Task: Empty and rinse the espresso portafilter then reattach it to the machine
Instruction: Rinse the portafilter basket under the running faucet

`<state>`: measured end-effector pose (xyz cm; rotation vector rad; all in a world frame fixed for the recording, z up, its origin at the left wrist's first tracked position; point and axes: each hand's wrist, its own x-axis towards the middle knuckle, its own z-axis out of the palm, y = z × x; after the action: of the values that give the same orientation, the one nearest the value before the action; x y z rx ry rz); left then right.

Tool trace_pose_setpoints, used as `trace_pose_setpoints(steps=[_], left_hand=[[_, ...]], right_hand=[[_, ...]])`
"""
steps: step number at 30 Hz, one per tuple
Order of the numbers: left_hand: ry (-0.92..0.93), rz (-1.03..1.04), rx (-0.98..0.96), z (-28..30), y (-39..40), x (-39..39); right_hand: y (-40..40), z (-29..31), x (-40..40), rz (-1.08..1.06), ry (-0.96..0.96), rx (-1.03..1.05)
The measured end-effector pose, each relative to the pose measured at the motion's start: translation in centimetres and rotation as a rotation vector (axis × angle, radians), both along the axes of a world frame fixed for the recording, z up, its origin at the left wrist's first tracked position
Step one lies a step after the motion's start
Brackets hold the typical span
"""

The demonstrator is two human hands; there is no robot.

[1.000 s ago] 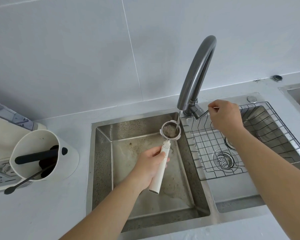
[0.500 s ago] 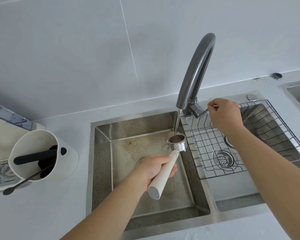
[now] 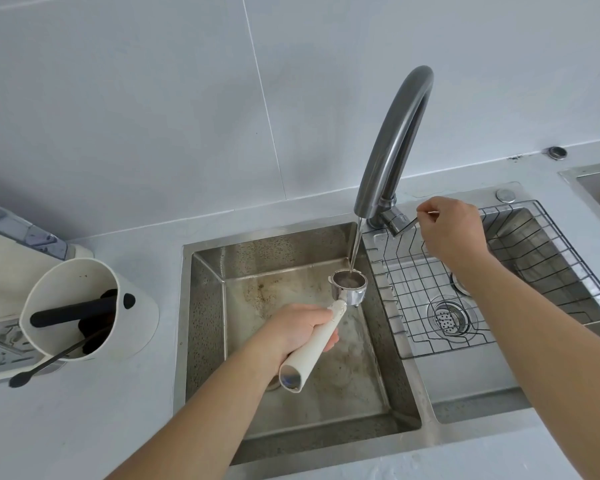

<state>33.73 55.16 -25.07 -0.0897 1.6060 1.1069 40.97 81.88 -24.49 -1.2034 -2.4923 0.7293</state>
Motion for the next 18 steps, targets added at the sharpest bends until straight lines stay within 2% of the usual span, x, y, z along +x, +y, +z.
trace_pose_setpoints(steps=[6,18], left_hand=[[0.203,-0.149,-0.04,0.09,-0.58,-0.83],[0.386,-0.077,0.062,-0.51,-0.66,-0.32]], right_hand=[[-0.05,0.04,-0.01,-0.004,0.001,-0.003],[-0.13,0.08,-0.02,0.003,0.001,0.01]])
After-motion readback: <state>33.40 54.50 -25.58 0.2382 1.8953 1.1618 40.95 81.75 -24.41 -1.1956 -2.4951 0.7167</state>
